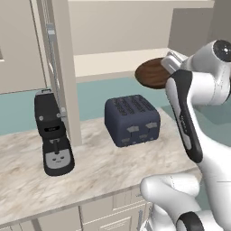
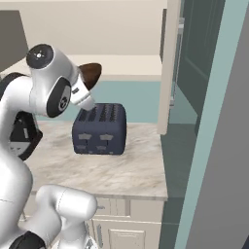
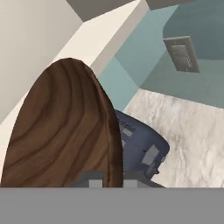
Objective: Take the smaller bowl and place it next to the appetizer plate on the dining counter , and place the larger bowl next to the plate with cooked food.
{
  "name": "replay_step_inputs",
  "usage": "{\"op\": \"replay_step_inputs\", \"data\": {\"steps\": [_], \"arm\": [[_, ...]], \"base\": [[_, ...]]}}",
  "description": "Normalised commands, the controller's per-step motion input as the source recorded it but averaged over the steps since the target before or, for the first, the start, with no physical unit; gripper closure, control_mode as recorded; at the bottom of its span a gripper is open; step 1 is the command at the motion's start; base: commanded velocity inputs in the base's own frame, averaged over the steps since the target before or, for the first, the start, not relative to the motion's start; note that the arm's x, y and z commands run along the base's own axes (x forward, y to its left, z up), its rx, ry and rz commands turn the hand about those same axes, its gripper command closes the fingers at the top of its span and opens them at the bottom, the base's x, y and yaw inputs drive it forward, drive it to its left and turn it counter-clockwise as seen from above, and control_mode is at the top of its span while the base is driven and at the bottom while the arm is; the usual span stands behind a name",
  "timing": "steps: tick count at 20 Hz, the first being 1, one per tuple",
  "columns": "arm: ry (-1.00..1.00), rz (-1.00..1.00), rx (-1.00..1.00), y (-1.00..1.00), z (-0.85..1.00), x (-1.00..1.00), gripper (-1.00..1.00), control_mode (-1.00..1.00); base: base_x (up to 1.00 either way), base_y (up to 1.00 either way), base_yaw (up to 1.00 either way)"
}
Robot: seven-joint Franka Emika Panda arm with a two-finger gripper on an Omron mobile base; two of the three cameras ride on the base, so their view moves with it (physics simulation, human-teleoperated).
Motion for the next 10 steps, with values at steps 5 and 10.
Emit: {"op": "replay_step_inputs", "data": {"steps": [5,10], "arm": [[0.00,0.00,0.01,-0.01,-0.03,-1.00,1.00,-1.00],[0.03,0.00,0.00,0.05,-0.06,-0.71,1.00,-1.00]], "base": [[0.00,0.00,0.00],[0.00,0.00,0.00]]}}
